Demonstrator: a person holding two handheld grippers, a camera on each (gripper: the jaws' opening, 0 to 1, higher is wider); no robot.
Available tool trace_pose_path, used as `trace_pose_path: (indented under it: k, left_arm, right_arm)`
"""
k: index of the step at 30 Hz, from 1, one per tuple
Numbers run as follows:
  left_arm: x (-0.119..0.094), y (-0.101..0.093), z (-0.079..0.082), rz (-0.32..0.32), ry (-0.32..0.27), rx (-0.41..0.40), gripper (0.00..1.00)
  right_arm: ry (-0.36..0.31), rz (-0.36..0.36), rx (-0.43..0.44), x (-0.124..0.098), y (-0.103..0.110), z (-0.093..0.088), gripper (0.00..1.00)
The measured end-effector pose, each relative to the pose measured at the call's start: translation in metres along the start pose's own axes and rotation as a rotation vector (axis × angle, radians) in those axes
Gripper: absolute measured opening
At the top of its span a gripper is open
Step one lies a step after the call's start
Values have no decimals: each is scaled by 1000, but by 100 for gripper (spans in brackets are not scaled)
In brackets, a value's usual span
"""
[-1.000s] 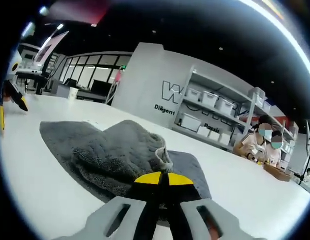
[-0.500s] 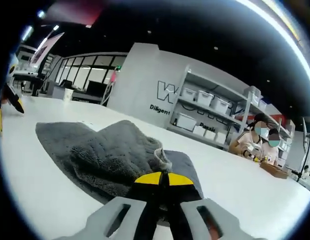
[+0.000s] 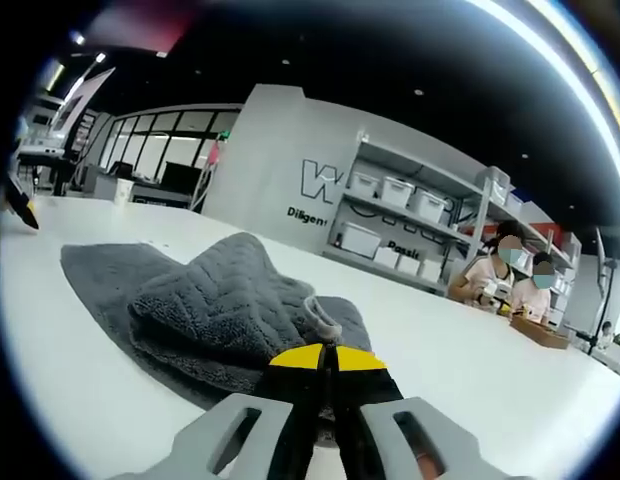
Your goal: Open the folded towel by lifting each exposed corner and separating the folded layers until the towel lies flat within the target outline without major curled edges
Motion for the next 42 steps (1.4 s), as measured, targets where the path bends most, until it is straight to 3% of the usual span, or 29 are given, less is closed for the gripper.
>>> trace_pose_path:
  k: [34,42]
  left_arm:
    - [1,-3,-2,-2,12,7,92]
    - [0,-2,-1,-1,13,6,92]
  right_arm:
    - [17,-97,27,-10,-37,-12,0]
    - [-63,-124,2,-18,-40,-2,0]
Point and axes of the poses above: the point that each gripper's makers call its tool centre point, and the gripper's own axes: x roughly forward along the fingers, y roughly to its left, z roughly out of its top, the point moved 10 cm from there along -x, roughly backward along the fingers, and after that the axes turned 2 degrees about y, right-handed, at the moved point
